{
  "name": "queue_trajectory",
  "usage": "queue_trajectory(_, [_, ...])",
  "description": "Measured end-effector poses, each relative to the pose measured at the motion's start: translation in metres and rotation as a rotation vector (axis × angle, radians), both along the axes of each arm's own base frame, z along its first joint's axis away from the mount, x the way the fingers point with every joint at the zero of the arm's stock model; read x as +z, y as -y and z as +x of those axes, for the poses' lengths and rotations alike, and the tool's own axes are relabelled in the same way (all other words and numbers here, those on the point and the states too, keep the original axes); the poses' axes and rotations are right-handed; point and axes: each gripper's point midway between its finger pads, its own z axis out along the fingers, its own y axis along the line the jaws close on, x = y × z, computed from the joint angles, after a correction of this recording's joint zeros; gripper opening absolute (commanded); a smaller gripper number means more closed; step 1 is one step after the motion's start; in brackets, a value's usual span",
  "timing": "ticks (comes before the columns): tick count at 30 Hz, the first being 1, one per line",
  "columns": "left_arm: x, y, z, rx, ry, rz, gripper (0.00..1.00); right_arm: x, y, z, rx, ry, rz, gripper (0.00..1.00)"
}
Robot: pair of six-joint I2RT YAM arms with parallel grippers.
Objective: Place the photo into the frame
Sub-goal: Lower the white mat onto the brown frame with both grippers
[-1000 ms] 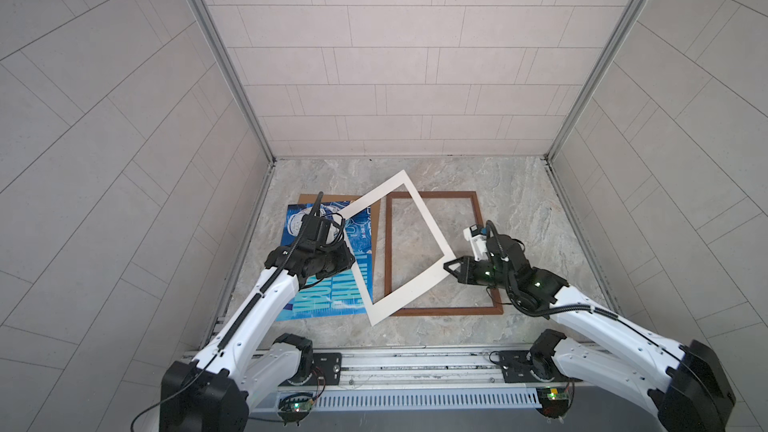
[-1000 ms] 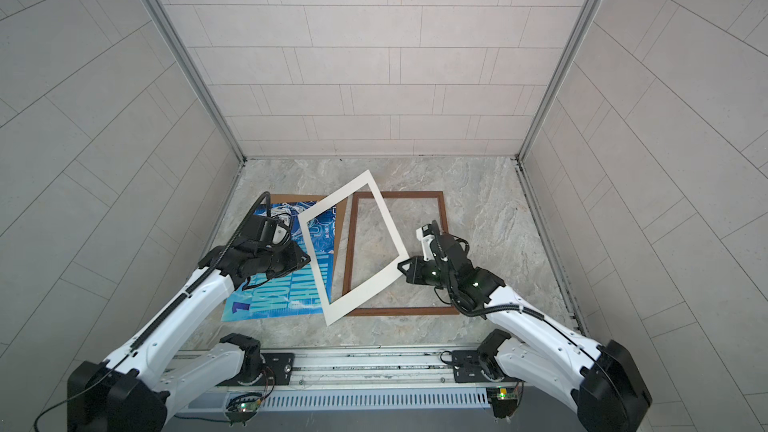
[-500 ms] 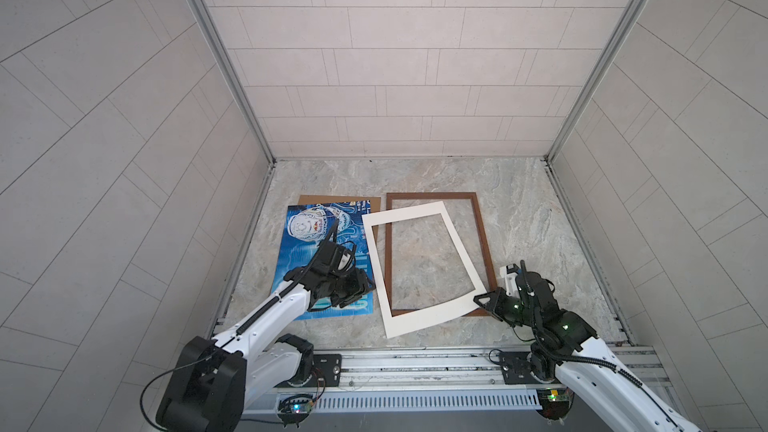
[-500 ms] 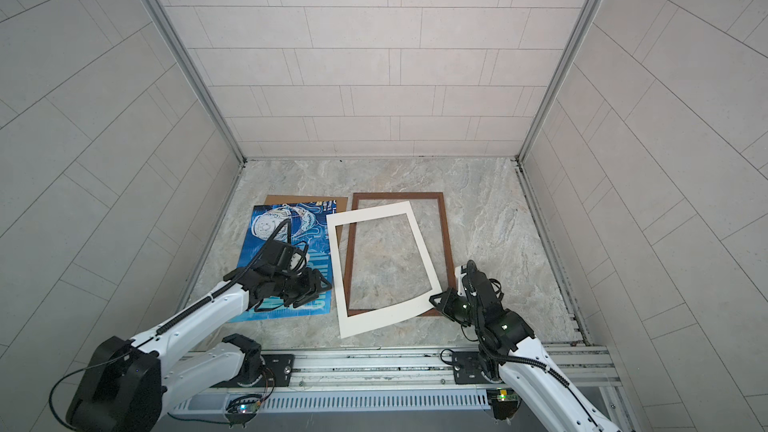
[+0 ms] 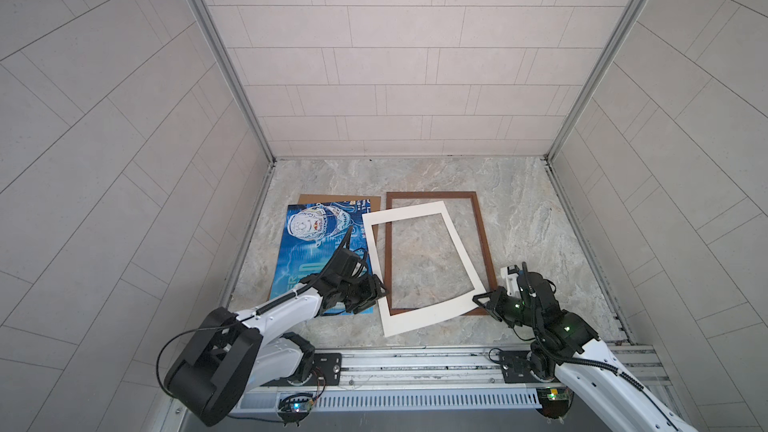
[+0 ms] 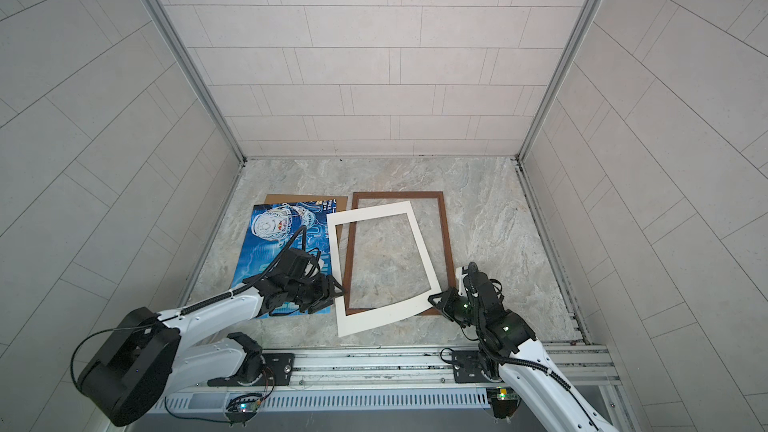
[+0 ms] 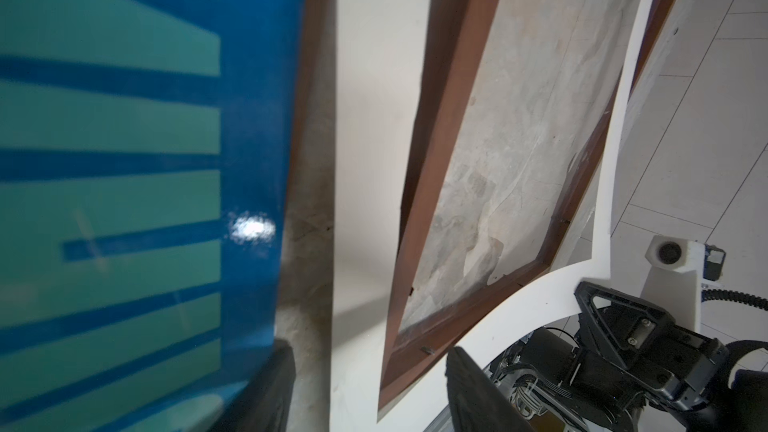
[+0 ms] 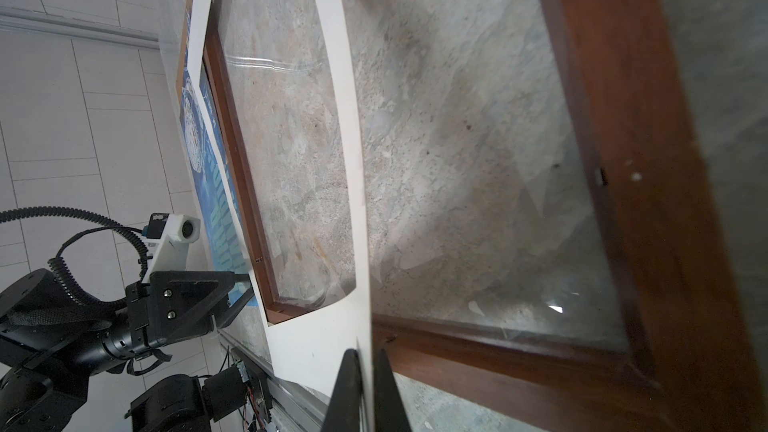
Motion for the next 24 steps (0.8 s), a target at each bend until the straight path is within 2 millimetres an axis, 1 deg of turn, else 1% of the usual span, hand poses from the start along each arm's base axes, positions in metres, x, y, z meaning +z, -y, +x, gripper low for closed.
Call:
queue_trajectory(5, [0.002, 0.008, 0.01, 0.014, 0.017, -0.037, 0.47, 0.004, -0.002, 0.001, 0.004, 0.0, 0.008, 0.0])
queue_trajectory(9, [0.012, 0.016, 0.018, 0.022, 0.053, -0.086, 0.35, 0.005, -0.004, 0.001, 0.017, -0.008, 0.01, 0.0])
queue_trajectory(11, [0.016, 0.02, 0.021, 0.02, 0.065, -0.111, 0.32, 0.002, -0.005, -0.001, 0.033, -0.024, 0.002, 0.0])
queue_trajectory(13, [0.019, 0.023, 0.024, 0.019, 0.07, -0.132, 0.3, 0.002, -0.006, -0.002, 0.051, -0.038, -0.012, 0.0])
queue_trajectory(14, [0.021, 0.025, 0.025, 0.02, 0.073, -0.143, 0.27, 0.004, -0.006, -0.002, 0.059, -0.036, -0.016, 0.0])
queue_trajectory(16, [0.025, 0.028, 0.028, 0.021, 0.081, -0.16, 0.25, 0.01, -0.008, 0.0, 0.074, -0.017, -0.015, 0.0])
queue_trajectory(19, [0.035, 0.032, 0.034, 0.023, 0.101, -0.179, 0.2, 0.016, -0.01, 0.002, 0.087, 0.006, -0.011, 0.0])
queue_trajectory(22, [0.048, 0.035, 0.04, 0.02, 0.139, -0.196, 0.11, 0.017, -0.011, 0.001, 0.095, 0.007, -0.01, 0.0])
queue_trajectory(24, [0.054, 0.037, 0.044, 0.015, 0.159, -0.201, 0.08, 0.018, -0.012, 0.0, 0.101, 0.012, -0.004, 0.0])
